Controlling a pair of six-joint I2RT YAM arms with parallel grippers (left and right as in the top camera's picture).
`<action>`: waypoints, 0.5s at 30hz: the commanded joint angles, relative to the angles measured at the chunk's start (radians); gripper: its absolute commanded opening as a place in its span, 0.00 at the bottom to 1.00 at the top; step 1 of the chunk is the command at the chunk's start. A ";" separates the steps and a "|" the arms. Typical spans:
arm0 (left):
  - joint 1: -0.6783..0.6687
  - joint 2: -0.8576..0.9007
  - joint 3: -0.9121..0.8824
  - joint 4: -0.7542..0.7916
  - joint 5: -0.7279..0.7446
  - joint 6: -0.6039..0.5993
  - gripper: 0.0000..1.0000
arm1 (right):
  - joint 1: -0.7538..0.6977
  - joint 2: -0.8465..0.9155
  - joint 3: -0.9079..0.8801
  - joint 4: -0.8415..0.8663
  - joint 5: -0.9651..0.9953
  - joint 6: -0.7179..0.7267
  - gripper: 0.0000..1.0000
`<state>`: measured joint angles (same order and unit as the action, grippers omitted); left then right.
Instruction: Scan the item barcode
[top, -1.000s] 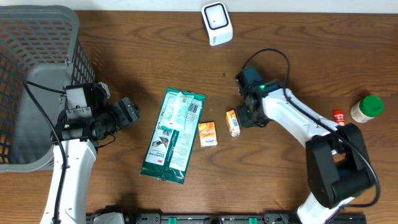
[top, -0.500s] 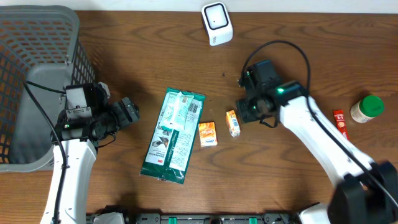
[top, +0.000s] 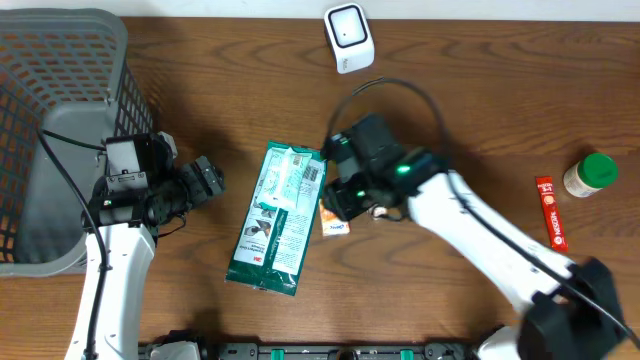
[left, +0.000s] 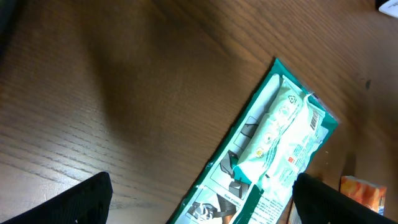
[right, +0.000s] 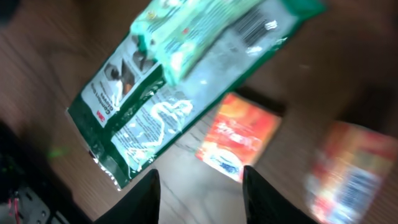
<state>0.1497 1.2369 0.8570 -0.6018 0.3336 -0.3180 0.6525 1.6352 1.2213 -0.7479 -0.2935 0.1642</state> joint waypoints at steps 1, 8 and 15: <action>0.009 0.004 0.006 -0.003 -0.014 -0.013 0.93 | 0.063 0.100 0.006 0.032 0.017 0.022 0.39; 0.009 0.004 0.006 -0.003 -0.014 -0.013 0.93 | 0.100 0.183 0.006 0.077 0.018 0.022 0.37; 0.009 0.004 0.006 -0.003 -0.014 -0.013 0.93 | 0.097 0.169 0.008 0.114 0.034 0.021 0.38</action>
<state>0.1497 1.2369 0.8570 -0.6022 0.3336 -0.3180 0.7483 1.8217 1.2213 -0.6437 -0.2710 0.1764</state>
